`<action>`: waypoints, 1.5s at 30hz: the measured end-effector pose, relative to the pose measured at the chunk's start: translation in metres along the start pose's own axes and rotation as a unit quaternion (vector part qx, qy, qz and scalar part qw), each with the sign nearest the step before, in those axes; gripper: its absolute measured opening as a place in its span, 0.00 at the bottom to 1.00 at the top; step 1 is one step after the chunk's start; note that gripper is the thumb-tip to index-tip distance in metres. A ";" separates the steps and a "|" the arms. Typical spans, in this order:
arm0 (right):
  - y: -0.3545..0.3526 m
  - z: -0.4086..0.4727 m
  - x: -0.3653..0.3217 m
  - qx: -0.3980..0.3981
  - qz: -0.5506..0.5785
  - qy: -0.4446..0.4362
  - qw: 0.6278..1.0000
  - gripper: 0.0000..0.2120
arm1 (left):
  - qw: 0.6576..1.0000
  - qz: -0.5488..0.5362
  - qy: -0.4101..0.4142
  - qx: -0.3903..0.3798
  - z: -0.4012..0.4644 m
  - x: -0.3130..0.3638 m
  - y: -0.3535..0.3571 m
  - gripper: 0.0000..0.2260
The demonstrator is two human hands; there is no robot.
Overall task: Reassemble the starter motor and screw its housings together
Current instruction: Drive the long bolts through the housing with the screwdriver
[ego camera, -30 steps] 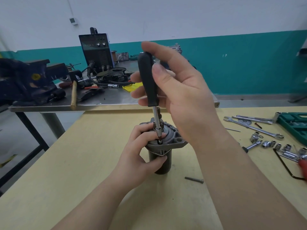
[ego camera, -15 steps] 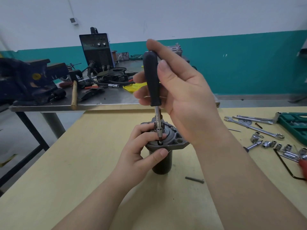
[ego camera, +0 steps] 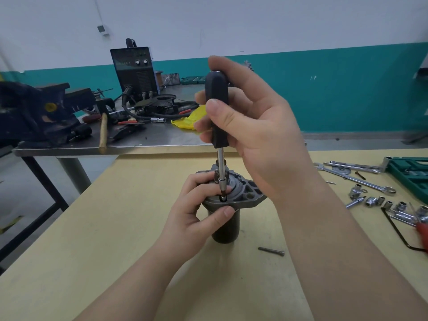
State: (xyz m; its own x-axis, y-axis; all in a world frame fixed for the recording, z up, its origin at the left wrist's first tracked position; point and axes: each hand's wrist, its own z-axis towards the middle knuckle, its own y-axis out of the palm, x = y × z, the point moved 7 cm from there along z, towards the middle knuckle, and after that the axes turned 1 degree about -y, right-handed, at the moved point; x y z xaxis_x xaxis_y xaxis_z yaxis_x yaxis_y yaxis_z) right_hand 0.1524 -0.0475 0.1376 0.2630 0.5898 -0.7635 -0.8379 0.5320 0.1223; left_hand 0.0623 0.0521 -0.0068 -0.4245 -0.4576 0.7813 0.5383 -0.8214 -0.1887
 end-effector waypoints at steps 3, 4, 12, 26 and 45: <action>-0.004 -0.002 0.001 -0.022 0.080 0.038 0.996 0.16 | 1.000 -0.001 -0.003 -0.001 -0.001 0.000 0.000 0.13; -0.005 -0.002 0.002 -0.020 0.093 0.045 0.994 0.17 | 1.000 0.000 -0.003 0.000 -0.001 -0.001 0.000 0.13; 0.001 -0.004 -0.004 0.025 0.070 0.017 0.997 0.18 | 1.000 -0.003 -0.005 0.005 -0.002 0.000 0.000 0.13; -0.004 -0.008 -0.013 0.053 0.015 0.011 0.998 0.17 | 1.000 0.000 0.001 0.000 0.000 0.002 0.000 0.14; -0.005 -0.012 -0.023 0.147 -0.241 -0.093 0.955 0.17 | 1.000 0.003 -0.007 0.005 0.000 0.001 0.000 0.13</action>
State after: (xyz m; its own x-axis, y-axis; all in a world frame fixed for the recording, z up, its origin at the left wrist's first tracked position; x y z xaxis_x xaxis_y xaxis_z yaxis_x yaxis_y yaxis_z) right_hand 0.1448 -0.0715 0.1471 0.6873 0.3157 -0.6542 -0.4339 0.9007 -0.0213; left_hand 0.0617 0.0517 -0.0067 -0.4117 -0.4569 0.7885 0.5481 -0.8154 -0.1863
